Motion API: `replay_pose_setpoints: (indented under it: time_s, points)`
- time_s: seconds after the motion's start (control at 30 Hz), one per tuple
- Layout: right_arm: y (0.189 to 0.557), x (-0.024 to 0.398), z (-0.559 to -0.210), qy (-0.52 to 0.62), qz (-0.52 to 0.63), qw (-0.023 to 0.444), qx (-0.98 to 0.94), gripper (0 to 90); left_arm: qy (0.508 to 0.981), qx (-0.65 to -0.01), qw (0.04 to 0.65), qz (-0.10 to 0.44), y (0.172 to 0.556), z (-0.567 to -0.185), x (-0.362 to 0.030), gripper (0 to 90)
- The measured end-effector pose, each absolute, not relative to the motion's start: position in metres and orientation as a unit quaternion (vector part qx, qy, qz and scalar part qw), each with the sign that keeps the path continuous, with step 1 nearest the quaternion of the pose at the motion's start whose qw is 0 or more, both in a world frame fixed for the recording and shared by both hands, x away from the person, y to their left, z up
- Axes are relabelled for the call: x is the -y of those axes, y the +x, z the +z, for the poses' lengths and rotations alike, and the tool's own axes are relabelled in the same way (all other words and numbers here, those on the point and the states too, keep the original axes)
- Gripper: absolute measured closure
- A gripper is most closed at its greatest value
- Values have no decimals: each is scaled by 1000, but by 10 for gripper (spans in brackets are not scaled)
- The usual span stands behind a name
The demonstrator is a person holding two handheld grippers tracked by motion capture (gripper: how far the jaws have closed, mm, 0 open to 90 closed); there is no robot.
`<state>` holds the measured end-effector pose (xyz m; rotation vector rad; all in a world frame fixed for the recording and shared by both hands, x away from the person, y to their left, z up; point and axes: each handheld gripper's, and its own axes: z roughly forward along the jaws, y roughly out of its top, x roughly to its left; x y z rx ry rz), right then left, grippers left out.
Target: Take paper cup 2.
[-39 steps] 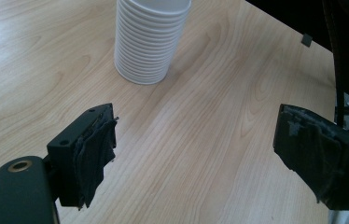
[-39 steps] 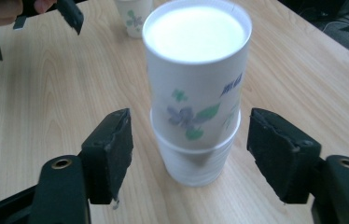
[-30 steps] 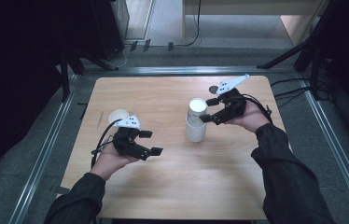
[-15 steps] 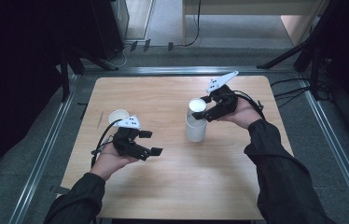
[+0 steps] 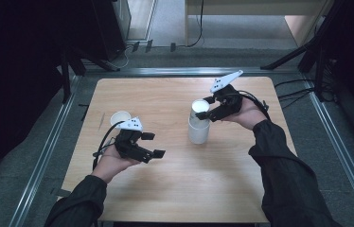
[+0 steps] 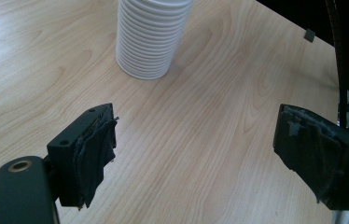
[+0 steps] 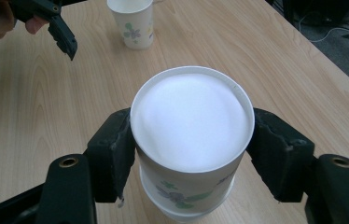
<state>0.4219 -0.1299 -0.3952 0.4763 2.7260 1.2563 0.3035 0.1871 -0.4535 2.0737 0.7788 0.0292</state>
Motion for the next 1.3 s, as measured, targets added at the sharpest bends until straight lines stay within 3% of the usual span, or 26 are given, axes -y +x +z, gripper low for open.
replay_pose_setpoints:
  time_s: [1.3]
  points:
    - [412,132,-345,152,417,64,-894,356,829,-320,459,5,305,-452,-190,133]
